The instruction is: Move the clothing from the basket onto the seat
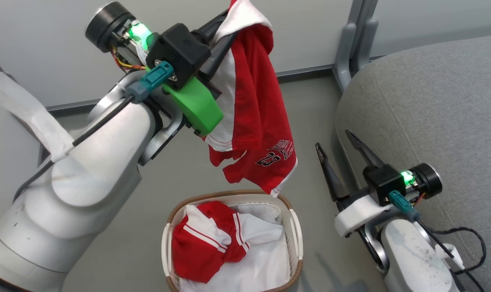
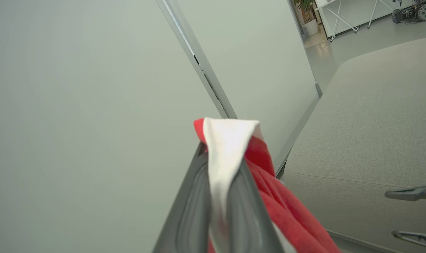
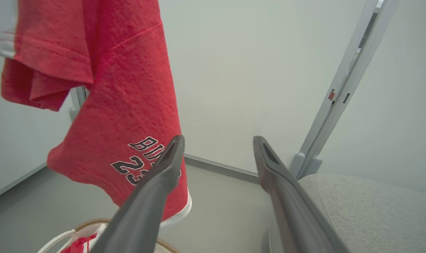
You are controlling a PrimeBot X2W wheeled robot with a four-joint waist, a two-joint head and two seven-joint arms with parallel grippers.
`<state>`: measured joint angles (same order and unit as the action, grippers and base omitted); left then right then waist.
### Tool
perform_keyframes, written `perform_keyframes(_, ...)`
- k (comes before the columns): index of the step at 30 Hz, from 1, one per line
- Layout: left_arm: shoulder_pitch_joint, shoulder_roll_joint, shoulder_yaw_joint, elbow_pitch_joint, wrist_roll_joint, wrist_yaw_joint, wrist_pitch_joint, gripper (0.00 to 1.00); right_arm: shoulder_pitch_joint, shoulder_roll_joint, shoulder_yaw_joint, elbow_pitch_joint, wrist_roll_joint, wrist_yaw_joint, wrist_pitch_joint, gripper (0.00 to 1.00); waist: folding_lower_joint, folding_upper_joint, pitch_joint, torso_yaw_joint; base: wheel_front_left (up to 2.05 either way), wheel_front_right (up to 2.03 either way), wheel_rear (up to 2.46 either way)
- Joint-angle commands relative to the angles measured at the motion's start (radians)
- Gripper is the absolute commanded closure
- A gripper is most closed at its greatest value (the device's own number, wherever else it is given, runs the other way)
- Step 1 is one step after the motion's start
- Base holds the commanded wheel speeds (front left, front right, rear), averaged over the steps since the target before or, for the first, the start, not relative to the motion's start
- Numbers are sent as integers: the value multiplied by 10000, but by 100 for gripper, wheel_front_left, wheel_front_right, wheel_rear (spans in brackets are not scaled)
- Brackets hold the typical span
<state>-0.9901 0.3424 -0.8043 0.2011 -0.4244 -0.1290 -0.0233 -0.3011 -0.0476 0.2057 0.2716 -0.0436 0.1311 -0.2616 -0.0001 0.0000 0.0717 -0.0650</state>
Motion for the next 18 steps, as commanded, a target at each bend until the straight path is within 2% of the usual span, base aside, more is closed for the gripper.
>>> perform_keyframes(1,6,-13,-11,-69,-4,-5,-35,100,-295,-47,118,322,-99,-7,-51,0,1,0,13,14,0,0,0)
perform_keyframes(5,-65,-99,-184,-266,-43,-8,20,100,-1171,-50,786,1656,-156,-7,-51,0,1,0,23,58,0,0,0)
perform_keyframes(10,-57,-180,-406,-500,-4,-10,-11,100,-2168,-342,1755,3285,523,-10,-53,0,1,0,-22,145,0,0,0)
perform_keyframes(18,46,-254,-647,-706,-29,-9,-1,100,-3264,-961,3507,4392,2033,-10,-51,0,1,0,-128,244,0,0,0)
